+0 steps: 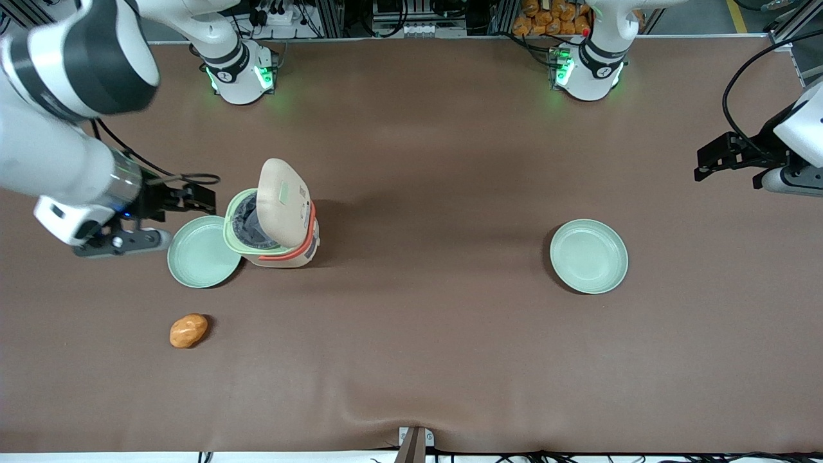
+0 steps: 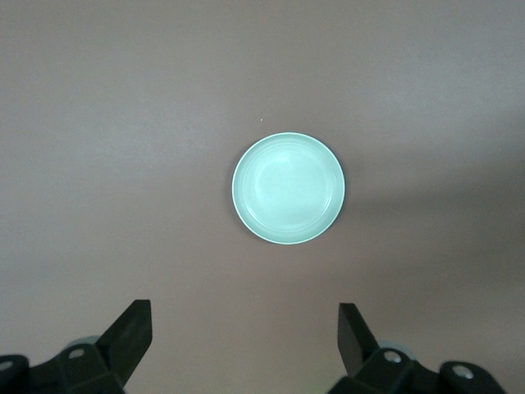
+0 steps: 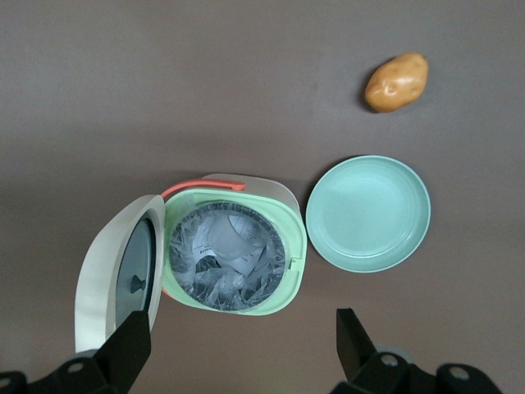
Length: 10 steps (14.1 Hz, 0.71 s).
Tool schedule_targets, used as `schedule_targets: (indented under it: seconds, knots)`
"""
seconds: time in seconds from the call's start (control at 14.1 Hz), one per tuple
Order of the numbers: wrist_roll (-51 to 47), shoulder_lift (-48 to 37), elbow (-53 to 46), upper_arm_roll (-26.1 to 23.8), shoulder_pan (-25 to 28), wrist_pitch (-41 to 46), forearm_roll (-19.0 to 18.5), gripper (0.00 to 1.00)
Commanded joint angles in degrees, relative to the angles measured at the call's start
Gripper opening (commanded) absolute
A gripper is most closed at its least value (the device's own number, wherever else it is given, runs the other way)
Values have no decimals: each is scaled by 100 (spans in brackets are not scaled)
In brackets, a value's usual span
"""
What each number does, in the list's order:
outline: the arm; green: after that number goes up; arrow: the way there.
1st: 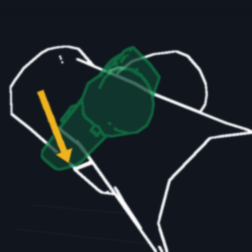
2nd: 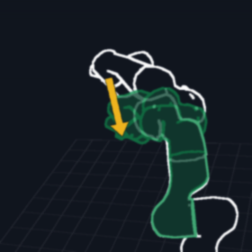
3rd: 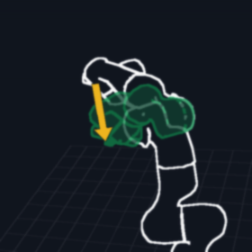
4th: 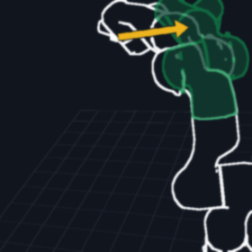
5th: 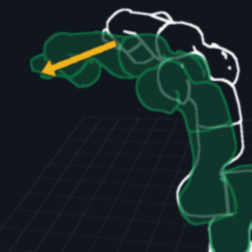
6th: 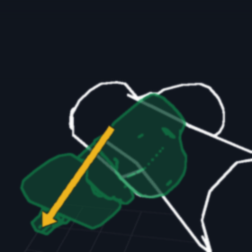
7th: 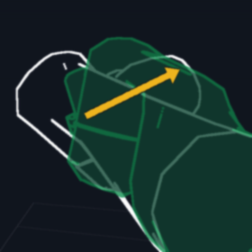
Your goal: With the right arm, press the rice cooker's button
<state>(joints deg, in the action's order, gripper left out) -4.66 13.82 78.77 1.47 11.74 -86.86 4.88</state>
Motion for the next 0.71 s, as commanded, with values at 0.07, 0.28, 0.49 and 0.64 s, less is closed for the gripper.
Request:
schedule_targets:
  seconds: [0.07, 0.28, 0.49, 0.64]
  knots:
    - [-25, -414, 50, -137, -373, -182, 57, 100]
    - [27, -721, 59, -323, -708, -130, 65, 100]
    - [36, -915, 68, -60, -787, 265, -22, 100]
    - [36, -1056, 77, 142, -796, 502, -249, 100]
